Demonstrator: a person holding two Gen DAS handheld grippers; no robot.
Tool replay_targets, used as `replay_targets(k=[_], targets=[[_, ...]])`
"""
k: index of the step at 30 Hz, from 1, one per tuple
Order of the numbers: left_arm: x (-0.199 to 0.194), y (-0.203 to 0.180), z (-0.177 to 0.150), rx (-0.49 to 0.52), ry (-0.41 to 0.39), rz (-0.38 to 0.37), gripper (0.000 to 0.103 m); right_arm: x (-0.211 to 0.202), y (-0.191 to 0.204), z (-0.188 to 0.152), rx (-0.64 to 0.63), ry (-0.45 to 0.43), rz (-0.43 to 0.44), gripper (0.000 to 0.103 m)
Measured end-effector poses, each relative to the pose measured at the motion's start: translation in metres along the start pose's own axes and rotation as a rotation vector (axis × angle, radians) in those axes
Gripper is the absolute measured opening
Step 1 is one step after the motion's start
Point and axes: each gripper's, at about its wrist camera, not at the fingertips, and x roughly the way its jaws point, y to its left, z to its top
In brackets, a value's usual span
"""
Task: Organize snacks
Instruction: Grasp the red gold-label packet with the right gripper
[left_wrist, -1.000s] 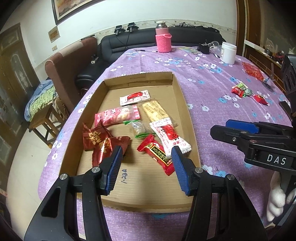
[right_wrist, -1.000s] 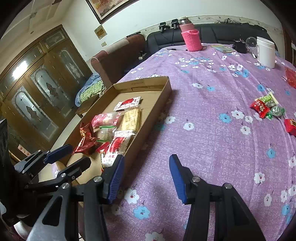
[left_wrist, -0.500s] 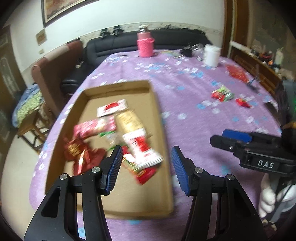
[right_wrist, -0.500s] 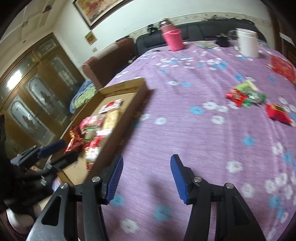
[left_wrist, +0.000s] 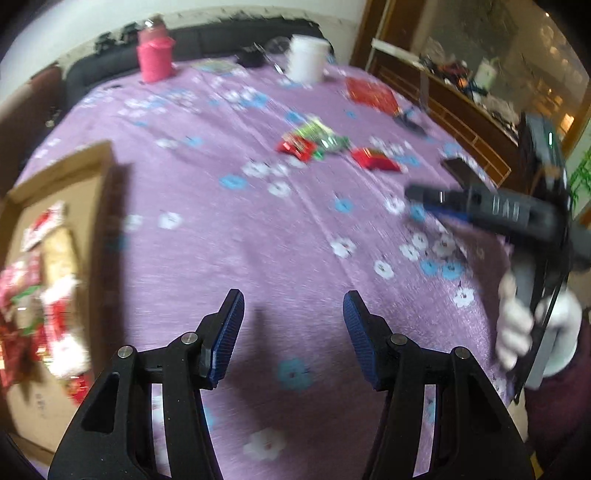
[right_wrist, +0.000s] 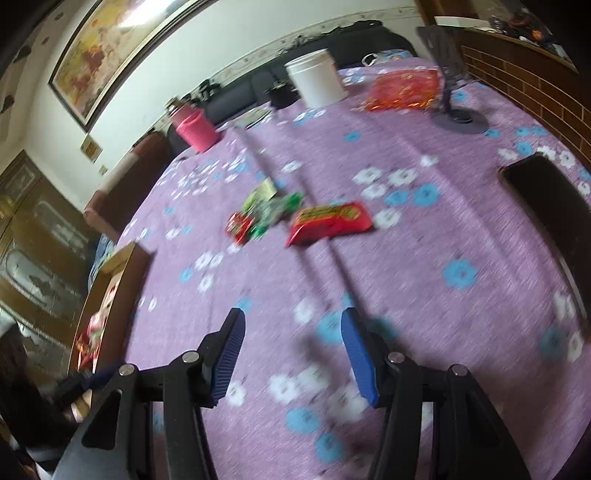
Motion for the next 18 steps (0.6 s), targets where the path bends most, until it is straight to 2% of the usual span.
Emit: replay_targets(k=[5,9,13,15,16,18], targets=[[0.018,-0.003,-0.002,-0.004,0.038,0.009,0.056,0.009,-0.005,0.032,-0.004,-0.024,-0.039,0.058],[0.018,-0.002,-0.002,-0.009,0.028,0.000,0.061,0.030,-0.026,0.055,0.126,0.024,0.023,0.058],[0.021,-0.011,-0.008,0.021,0.004,-0.032,0.086,0.050,-0.032,0.069,0.204,0.042,0.047,0.058],[0.025,-0.023,-0.010,0.083,0.017,-0.004,0.094,0.056,-0.026,0.075,0.194,0.035,0.024,0.058],[0.029,-0.029,-0.011,0.114,0.040,0.014,0.101,0.059,-0.023,0.076,0.192,0.034,0.018,0.058],[0.033,-0.038,-0.013,0.159,0.060,0.052,0.102,0.065,-0.018,0.079,0.187,0.022,-0.006,0.058]])
